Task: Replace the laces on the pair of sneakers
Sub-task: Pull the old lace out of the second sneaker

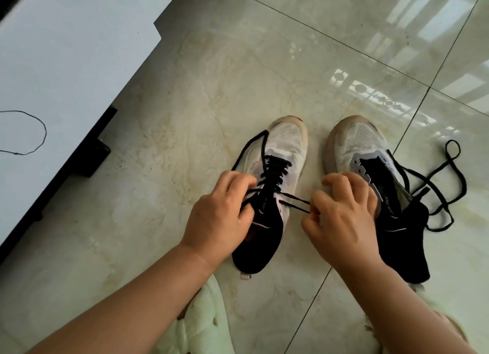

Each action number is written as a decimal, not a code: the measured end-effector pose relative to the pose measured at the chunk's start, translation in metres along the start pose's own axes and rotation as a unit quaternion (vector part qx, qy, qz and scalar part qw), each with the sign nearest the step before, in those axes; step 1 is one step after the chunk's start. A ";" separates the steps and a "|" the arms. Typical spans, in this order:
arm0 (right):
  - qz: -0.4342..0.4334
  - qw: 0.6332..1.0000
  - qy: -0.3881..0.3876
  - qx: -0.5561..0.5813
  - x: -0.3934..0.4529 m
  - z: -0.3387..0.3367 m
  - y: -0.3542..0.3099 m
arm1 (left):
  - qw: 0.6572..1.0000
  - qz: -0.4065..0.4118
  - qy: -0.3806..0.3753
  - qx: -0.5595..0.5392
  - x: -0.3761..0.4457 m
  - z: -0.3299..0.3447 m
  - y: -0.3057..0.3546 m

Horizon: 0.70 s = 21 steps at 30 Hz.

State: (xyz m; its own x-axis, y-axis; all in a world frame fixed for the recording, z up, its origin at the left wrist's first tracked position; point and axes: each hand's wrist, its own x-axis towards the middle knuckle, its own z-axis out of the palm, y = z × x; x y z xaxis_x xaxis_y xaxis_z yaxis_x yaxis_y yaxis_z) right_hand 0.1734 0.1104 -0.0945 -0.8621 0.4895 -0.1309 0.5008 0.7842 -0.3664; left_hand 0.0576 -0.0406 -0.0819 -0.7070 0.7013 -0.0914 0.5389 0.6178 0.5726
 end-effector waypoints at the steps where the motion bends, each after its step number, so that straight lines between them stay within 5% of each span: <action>1: 0.015 1.000 -0.007 -0.004 0.000 0.000 0.000 | 1.000 -0.005 0.005 0.000 0.000 0.000 0.000; 6: -0.050 0.994 0.010 0.099 0.010 -0.006 -0.019 | 1.000 -0.006 -0.005 -0.006 0.001 -0.004 0.000; 15: -0.077 0.993 0.058 0.072 0.020 0.003 -0.020 | 1.000 -0.016 -0.007 -0.008 0.003 -0.003 -0.002; 21: 0.027 0.998 -0.051 0.002 0.001 0.017 0.011 | 1.000 -0.018 0.003 -0.012 0.002 -0.001 -0.002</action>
State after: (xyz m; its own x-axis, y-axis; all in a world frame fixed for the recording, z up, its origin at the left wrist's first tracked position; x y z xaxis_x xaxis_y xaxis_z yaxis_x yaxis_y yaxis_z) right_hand 0.1764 0.1127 -0.1144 -0.8378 0.4887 -0.2433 0.5459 0.7568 -0.3596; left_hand 0.0543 -0.0412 -0.0822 -0.7291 0.6759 -0.1075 0.5014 0.6344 0.5883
